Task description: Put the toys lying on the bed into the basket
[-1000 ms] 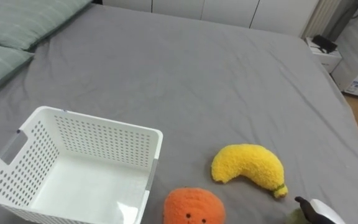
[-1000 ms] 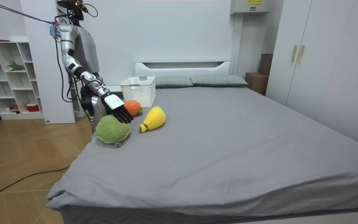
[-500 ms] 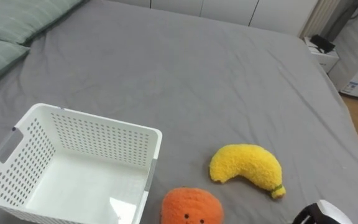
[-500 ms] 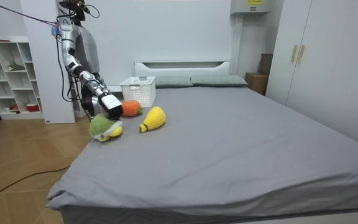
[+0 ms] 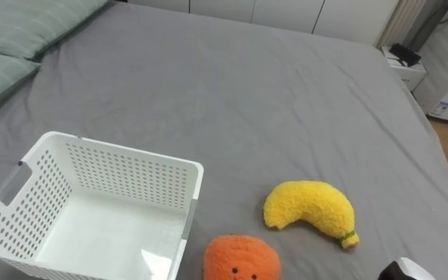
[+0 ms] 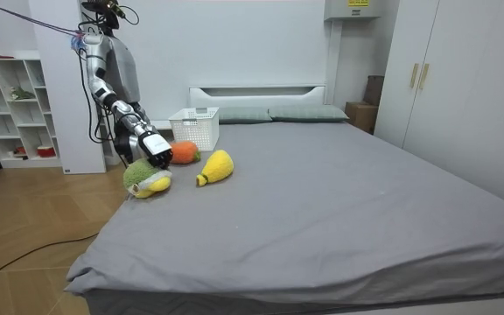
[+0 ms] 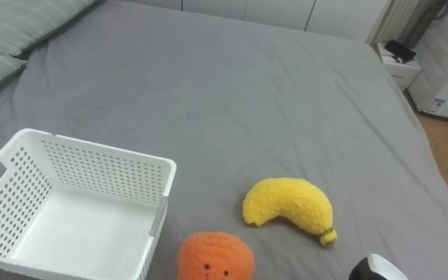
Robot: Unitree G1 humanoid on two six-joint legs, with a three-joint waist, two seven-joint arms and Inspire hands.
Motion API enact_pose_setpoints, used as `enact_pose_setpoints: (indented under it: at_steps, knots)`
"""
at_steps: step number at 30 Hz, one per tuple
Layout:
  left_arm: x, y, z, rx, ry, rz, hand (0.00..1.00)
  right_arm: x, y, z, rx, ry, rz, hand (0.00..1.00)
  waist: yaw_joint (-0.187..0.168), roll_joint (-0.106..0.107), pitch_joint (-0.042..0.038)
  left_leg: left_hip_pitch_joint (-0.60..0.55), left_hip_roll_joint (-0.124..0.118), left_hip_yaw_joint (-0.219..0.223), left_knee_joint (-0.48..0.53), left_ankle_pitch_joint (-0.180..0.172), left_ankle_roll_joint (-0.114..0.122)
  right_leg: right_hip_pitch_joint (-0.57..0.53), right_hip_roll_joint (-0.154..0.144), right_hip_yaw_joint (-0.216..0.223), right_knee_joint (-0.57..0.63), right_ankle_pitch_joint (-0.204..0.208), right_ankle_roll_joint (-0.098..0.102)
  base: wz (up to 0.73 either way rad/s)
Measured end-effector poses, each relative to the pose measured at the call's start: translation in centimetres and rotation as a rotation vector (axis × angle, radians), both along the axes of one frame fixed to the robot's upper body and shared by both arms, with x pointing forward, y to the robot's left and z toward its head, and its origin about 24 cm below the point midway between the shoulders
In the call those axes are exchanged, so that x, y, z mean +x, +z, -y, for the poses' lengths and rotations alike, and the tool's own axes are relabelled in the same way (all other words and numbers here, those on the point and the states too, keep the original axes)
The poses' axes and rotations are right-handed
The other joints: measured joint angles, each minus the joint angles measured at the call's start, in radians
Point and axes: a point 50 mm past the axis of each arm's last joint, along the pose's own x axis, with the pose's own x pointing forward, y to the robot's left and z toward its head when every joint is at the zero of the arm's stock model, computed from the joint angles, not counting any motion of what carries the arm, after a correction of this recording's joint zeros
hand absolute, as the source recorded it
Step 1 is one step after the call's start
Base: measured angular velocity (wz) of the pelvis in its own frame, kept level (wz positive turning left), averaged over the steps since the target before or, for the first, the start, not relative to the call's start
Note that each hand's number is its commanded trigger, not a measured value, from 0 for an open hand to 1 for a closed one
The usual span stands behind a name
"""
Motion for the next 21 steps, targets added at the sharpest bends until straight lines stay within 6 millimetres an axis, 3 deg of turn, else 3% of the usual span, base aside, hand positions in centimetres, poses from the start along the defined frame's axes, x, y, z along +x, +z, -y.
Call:
enact_pose_setpoints:
  at_steps: [10, 15, 21]
  knots:
    - [0.0, 0.1, -0.1, 0.003, 0.01, 0.011, 0.0, 0.4, 0.5, 0.4, -0.001, -0.014, 0.037, 1.0, 0.001, -0.008, 0.002, -0.003, 0.0, 0.001, 0.0, 0.0, 0.0, -0.015, 0.001, 0.008, 0.005, 0.0, 0.0, -0.01]
    - [-0.4, 0.0, -0.3, 0.006, 0.036, 0.008, 0.0, 2.9, 3.8, 1.7, -0.057, -0.03, 0.213, 1.0, -0.03, -0.006, 0.008, -0.002, 0.0, 0.007, -0.001, 0.001, 0.001, -0.016, 0.002, 0.016, 0.014, 0.0, 0.0, -0.03]
    - [0.4, 0.0, 0.0, -0.002, 0.027, 0.041, 0.0, 6.4, 8.9, 0.9, -0.129, 0.07, 0.453, 1.0, -0.052, -0.003, 0.0073, -0.004, 0.001, 0.02, -0.006, 0.001, 0.001, -0.031, 0.005, 0.04, 0.014, 0.0, 0.0, -0.07]
